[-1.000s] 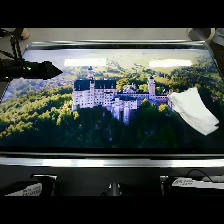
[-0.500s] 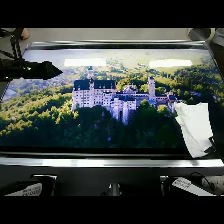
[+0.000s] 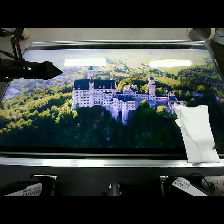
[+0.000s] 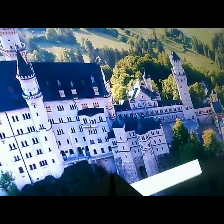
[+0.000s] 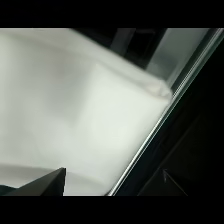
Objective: Fold the shirts.
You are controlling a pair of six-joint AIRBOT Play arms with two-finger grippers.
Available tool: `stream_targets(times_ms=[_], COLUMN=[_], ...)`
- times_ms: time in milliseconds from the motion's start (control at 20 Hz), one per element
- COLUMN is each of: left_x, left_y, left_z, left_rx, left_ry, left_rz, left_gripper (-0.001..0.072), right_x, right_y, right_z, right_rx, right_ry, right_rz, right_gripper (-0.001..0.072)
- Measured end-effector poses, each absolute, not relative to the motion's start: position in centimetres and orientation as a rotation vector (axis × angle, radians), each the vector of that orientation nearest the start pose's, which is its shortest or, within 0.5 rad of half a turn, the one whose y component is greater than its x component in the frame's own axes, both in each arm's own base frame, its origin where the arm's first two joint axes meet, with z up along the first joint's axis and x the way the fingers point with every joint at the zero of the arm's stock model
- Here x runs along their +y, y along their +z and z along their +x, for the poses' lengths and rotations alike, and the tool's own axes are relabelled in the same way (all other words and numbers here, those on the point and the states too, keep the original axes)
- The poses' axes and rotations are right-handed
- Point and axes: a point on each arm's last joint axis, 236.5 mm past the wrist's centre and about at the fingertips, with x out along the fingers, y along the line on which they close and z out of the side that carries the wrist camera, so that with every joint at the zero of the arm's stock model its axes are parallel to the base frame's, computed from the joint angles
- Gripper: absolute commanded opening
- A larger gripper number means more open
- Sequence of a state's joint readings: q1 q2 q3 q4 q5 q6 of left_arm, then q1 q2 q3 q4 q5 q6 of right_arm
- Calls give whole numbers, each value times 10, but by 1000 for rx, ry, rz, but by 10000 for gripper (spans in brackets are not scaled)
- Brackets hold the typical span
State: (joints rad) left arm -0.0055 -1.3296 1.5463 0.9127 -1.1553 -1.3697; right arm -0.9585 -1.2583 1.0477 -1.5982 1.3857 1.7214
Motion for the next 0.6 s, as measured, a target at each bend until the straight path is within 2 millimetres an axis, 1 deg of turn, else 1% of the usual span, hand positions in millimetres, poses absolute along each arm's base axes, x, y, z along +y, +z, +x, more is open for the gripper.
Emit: stream_targets(times_ms=[50,100,150,200,250,300,350,400,450,500,550,600], left_x=[-134,-130,-125,-115,-102,-88,-78,-71,-67,-65,-61,-59], left_y=[182,178,173,165,156,147,139,128,114,96,81,70], left_z=[453,456,460,465,470,475,479,479,474,464,453,442], left_rx=[851,858,870,891,911,931,952,990,1046,1120,1182,1227], left_ry=[-512,-483,-441,-373,-295,-211,-148,-99,-67,-42,-20,-5], left_rz=[-318,-277,-223,-151,-82,-22,18,43,59,73,97,108], left_gripper=[24,24,25,33,185,522,720,720,720,720,720,720], right_x=[-265,-282,-292,-293,-284,-262,-233,-196,-160,-123,-92,-64], right_y=[-6,20,50,81,107,129,141,143,136,121,105,86], right_z=[184,210,243,280,315,351,383,409,426,437,440,439], right_rx=[1355,1260,1162,1062,986,928,896,902,931,990,1061,1140], right_ry=[-867,-850,-813,-759,-698,-615,-529,-437,-359,-288,-230,-178], right_rz=[789,711,617,518,432,348,285,237,209,195,190,195], right_gripper=[653,641,636,621,621,622,625,626,627,628,630,629])
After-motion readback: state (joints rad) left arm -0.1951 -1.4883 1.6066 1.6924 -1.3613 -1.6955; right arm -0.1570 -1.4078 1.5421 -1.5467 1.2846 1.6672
